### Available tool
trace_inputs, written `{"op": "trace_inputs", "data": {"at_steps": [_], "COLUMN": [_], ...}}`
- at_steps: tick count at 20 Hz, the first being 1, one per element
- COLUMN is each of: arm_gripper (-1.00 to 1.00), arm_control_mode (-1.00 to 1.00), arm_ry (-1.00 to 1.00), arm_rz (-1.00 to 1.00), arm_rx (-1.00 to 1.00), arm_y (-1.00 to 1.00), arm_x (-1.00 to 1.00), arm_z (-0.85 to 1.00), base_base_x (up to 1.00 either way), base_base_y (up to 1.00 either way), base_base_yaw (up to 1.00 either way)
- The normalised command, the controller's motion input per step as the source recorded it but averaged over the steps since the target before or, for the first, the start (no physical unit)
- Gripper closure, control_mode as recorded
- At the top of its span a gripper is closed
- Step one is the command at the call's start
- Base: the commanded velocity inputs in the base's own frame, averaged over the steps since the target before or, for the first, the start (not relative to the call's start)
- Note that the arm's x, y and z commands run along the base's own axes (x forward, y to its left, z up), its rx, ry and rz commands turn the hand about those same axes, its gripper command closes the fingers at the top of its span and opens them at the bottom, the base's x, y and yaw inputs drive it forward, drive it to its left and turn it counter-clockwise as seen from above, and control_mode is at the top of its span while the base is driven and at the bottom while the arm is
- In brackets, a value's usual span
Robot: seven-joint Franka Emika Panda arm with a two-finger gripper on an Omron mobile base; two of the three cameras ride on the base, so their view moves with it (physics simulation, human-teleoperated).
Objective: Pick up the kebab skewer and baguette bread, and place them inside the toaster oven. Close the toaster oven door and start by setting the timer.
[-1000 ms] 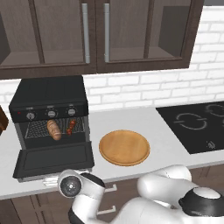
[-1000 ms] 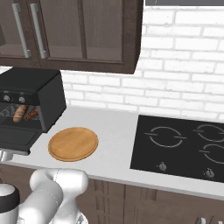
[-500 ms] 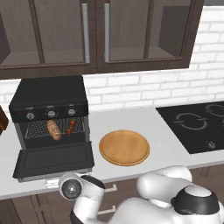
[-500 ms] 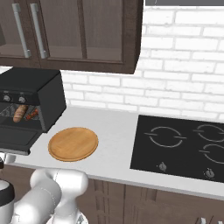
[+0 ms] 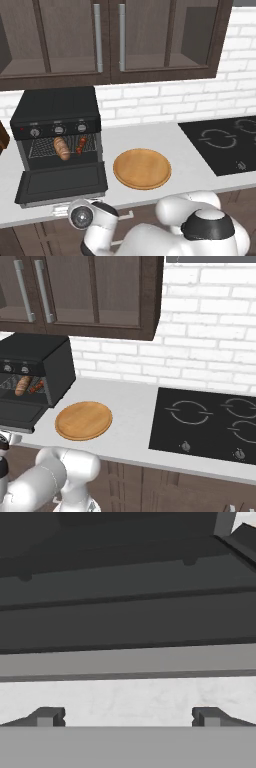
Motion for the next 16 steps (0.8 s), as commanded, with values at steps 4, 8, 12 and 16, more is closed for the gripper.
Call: {"op": "trace_inputs", "data": {"at_steps": [4, 8, 12, 16], "arm_gripper": [-1.00, -1.00, -1.00, -1.00], "arm_control_mode": [-1.00, -1.00, -1.00, -1.00], "arm_ry": [0.00, 0.00, 0.00, -0.01], "arm_rz": [0.00, 0.00, 0.00, 0.00], "arm_rx": [0.00, 0.00, 0.00, 0.00], "arm_y": [0.00, 0.00, 0.00, 0.00], "arm_x": [0.05, 0.24, 0.30, 0.17], "arm_z": [-0.33, -0.01, -0.09, -0.23], "base_base_x": [0.00, 0.00, 0.00, 0.00], "base_base_y": [0.00, 0.00, 0.00, 0.00], "base_base_yaw": [0.00, 0.00, 0.00, 0.00]}}
